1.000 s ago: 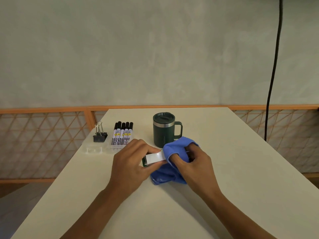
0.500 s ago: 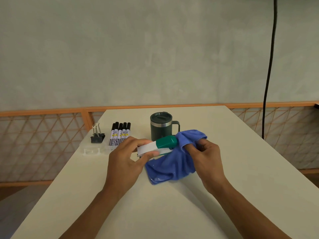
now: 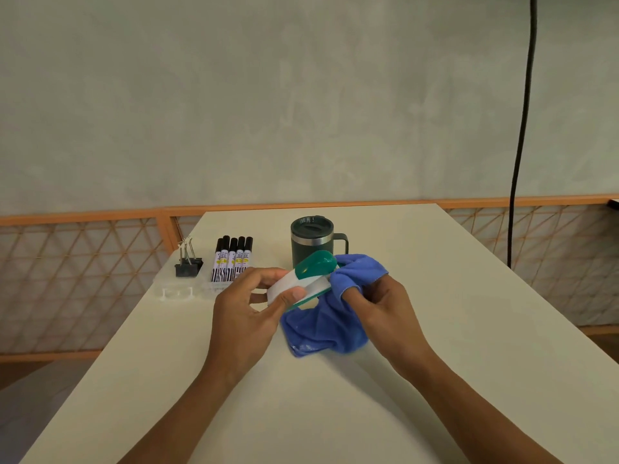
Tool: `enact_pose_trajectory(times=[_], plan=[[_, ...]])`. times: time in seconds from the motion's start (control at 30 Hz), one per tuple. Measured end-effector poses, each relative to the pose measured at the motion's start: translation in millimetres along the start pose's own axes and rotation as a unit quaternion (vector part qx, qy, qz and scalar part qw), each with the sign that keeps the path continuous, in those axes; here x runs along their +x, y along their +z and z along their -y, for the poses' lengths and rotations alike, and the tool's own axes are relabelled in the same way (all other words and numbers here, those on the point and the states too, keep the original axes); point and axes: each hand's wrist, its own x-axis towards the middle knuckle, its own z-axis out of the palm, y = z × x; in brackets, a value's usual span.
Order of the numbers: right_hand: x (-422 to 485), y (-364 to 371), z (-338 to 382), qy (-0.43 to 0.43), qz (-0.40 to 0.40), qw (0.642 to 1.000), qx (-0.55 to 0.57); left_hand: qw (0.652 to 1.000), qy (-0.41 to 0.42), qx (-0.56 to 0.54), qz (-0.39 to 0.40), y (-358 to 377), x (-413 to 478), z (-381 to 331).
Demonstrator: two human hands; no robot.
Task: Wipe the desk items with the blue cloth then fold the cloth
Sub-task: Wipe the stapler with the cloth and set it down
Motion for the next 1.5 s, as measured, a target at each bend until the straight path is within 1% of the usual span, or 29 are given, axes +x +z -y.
enact_pose_trajectory(times=[0.13,0.23,0.33,0.43,0.6,0.7,0.8,0.93,1.03,1.13,1.37,1.5], plan=[[2.0,-3.7,0.6,-0.001,-0.024,1.000,0.001,0.994,-0.054,-0.031,0.085,0.9,0.6,-1.6],[0.3,-4.0,2.5,-0.005,-0.025,1.000,-0.003,0.990,-0.061,-0.021,0.122,-0.6,1.5,-3.5],[-0.4,-1.1,-1.1,0.020,-0.012,1.000,0.004,0.994,-0.053,-0.015,0.098,-0.9,-0.2,-3.6],[-0.4,0.3,-2.9,0.048,-0.003,0.999,0.020,0.995,-0.060,-0.034,0.072,2.1,-1.2,-2.6],[-2.3,-0.3,-4.2,0.070,0.022,0.997,0.026,0.993,-0.088,-0.049,0.068,6.0,-3.6,-3.7],[-0.4,-4.0,-4.2,0.056,0.022,0.998,0.012,0.990,-0.101,-0.052,0.081,7.1,-2.4,-4.8],[3.6,-9.1,-1.7,0.037,-0.005,0.999,0.024,0.987,-0.111,-0.049,0.108,6.1,1.2,-5.7],[6.1,-5.0,0.0,0.022,-0.025,0.999,0.037,0.979,-0.146,-0.084,0.118,6.4,1.1,-4.0],[4.2,0.9,0.6,0.023,-0.036,0.997,0.057,0.973,-0.162,-0.116,0.112,7.8,0.3,-7.9],[-0.9,5.1,-1.9,0.027,-0.016,0.999,0.043,0.970,-0.173,-0.138,0.096,9.5,-1.6,-13.0],[-8.2,17.8,-12.9,0.048,0.029,0.998,0.005,0.969,-0.171,-0.172,0.053,11.8,-2.8,-13.2],[-6.8,15.1,-12.8,0.064,0.049,0.997,-0.011,0.970,-0.174,-0.155,0.067,11.4,-1.9,-11.1]])
